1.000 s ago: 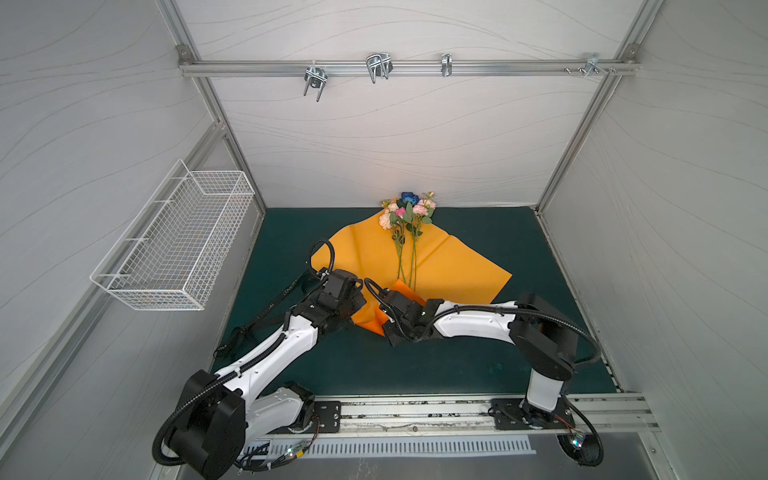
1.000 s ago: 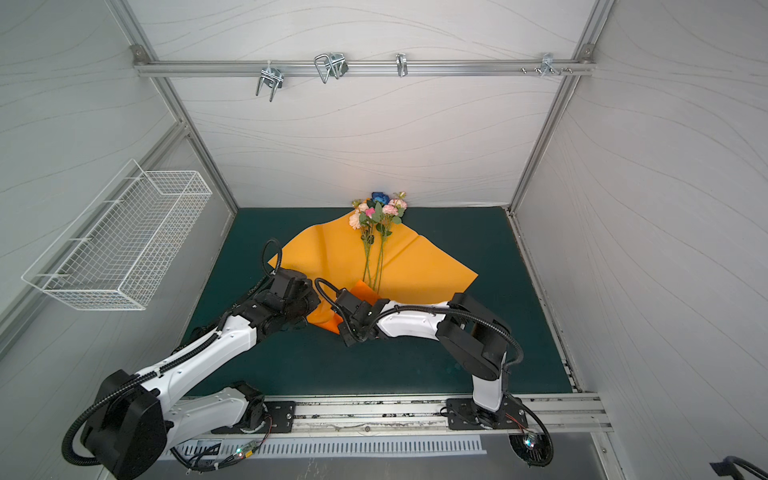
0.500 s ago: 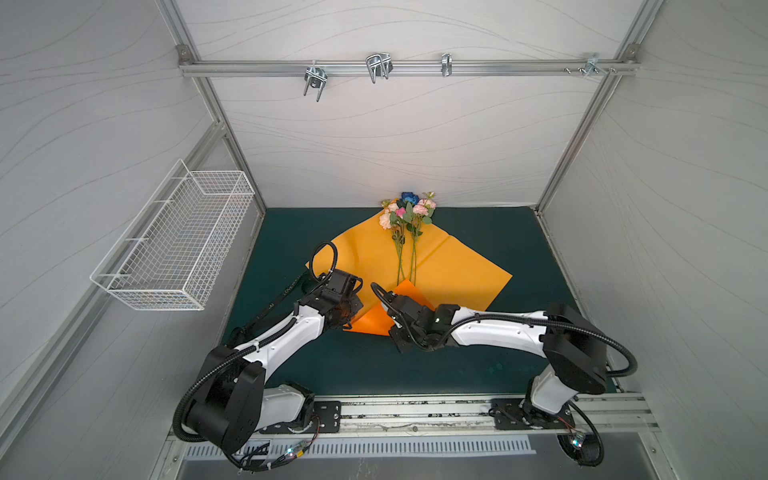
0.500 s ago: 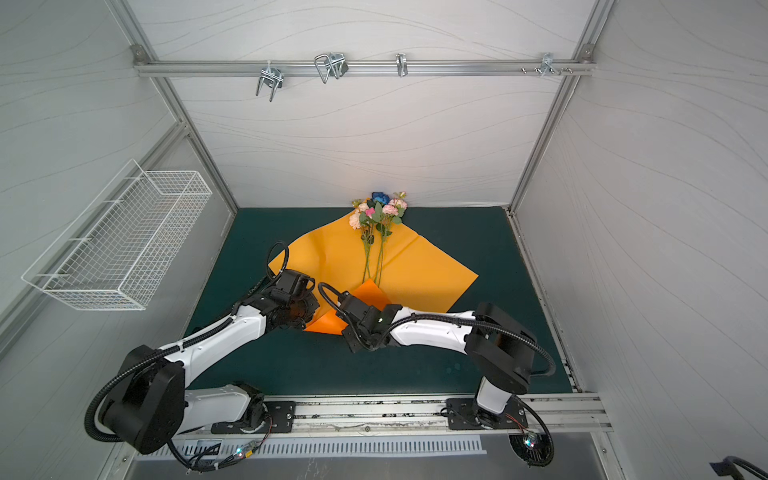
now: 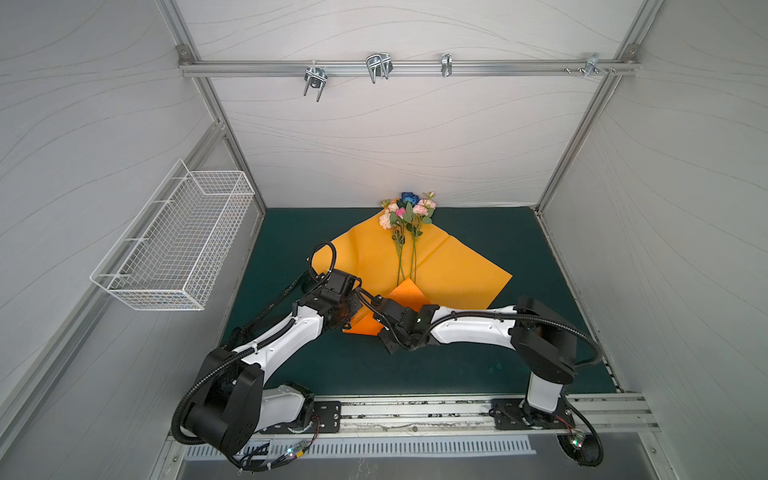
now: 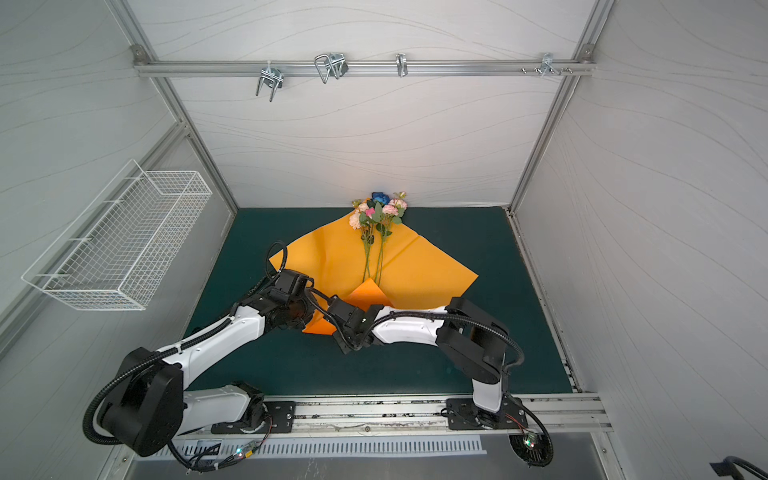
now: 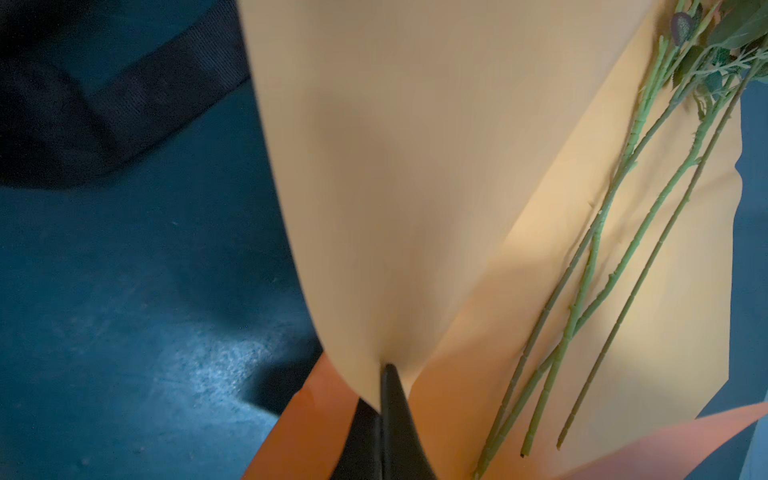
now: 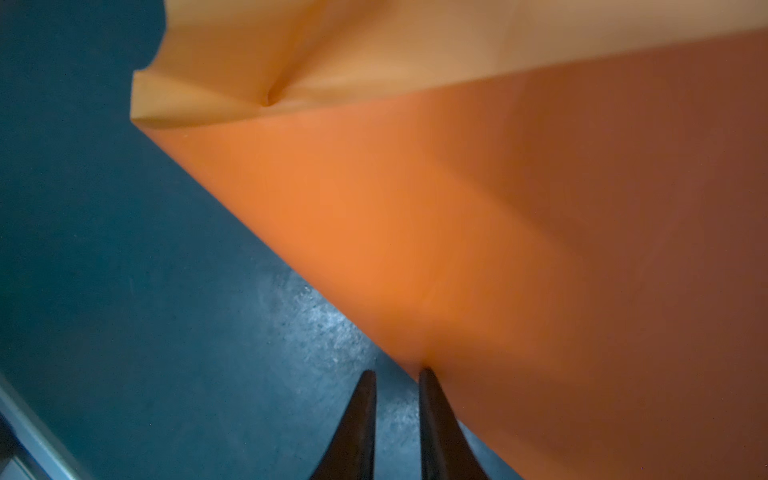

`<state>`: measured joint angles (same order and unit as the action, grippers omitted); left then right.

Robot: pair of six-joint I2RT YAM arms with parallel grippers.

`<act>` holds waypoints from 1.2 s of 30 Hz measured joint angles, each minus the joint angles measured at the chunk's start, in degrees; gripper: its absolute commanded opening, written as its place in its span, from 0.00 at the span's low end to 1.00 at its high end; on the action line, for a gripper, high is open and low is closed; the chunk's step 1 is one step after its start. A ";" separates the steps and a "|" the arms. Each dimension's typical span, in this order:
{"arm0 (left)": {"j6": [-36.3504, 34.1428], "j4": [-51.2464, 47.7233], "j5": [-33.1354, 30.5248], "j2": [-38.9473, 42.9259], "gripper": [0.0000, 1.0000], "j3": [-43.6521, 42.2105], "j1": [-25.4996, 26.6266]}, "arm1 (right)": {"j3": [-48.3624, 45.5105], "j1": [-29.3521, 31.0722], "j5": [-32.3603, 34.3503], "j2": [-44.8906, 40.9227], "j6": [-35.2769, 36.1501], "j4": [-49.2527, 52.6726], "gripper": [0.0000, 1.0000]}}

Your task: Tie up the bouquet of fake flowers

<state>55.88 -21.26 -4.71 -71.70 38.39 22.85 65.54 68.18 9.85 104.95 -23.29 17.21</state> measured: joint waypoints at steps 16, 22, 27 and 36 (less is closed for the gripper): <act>0.11 -1.14 1.77 4.04 0.00 0.00 -0.15 | 0.81 -2.67 -1.03 3.72 0.42 -0.68 0.22; 0.20 -1.33 2.75 6.80 0.00 0.00 -0.15 | 0.96 -2.69 -1.16 4.07 0.63 -1.31 0.23; 0.20 -1.14 4.74 6.84 0.00 0.28 -0.15 | 0.87 -2.64 -1.29 4.20 0.61 -2.19 0.25; -0.28 2.32 9.46 4.42 0.00 5.31 1.09 | -2.08 -4.57 -4.68 2.91 -1.79 -6.38 0.25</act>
<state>55.59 -18.94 4.75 -67.29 43.70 23.94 63.46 63.61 5.17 107.85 -25.08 10.83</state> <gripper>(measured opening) 0.051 0.254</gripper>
